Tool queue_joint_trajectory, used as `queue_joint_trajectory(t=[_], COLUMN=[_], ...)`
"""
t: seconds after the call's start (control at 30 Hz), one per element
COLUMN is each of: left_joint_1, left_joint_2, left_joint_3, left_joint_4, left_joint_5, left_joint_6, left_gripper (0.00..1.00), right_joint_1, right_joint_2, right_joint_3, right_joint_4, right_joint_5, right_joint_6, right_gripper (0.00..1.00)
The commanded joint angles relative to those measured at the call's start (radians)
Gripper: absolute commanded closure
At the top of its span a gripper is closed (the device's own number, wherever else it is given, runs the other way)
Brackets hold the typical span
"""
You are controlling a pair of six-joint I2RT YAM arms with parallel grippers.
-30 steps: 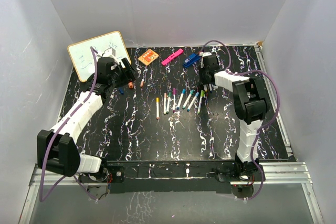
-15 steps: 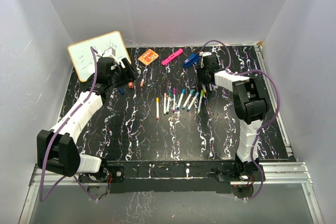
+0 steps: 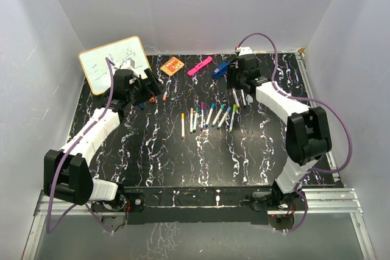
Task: Open the pen caps
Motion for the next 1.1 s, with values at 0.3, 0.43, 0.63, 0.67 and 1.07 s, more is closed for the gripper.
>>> queue_joint_trajectory(t=[0.3,0.43,0.63,0.67,1.07], left_joint_1=[0.003,0.003,0.004,0.004,0.005], left_joint_2=[-0.041,-0.042,-0.041,-0.039,-0.031], left_joint_3=[-0.055,-0.06,-0.07,-0.069,-0.069], left_joint_4=[0.096,0.098,0.105,0.104,0.105], left_joint_5=[0.079,0.08,0.081,0.08,0.072], left_joint_6=[-0.045,-0.043,-0.043,-0.042,-0.03], left_gripper=[0.01,0.01,0.01,0.01,0.02], right_joint_1=[0.165,0.165,0.164,0.164,0.165], right_joint_2=[-0.246,-0.249,-0.205,-0.195,-0.1], right_joint_3=[-0.283,-0.313,-0.334,-0.333,-0.303], right_joint_4=[-0.162,-0.165,-0.134,-0.129,-0.095], right_joint_5=[0.196,0.201,0.183,0.183,0.179], right_joint_6=[0.301,0.303,0.302,0.303,0.304], right_gripper=[0.31,0.32,0.35,0.36,0.41])
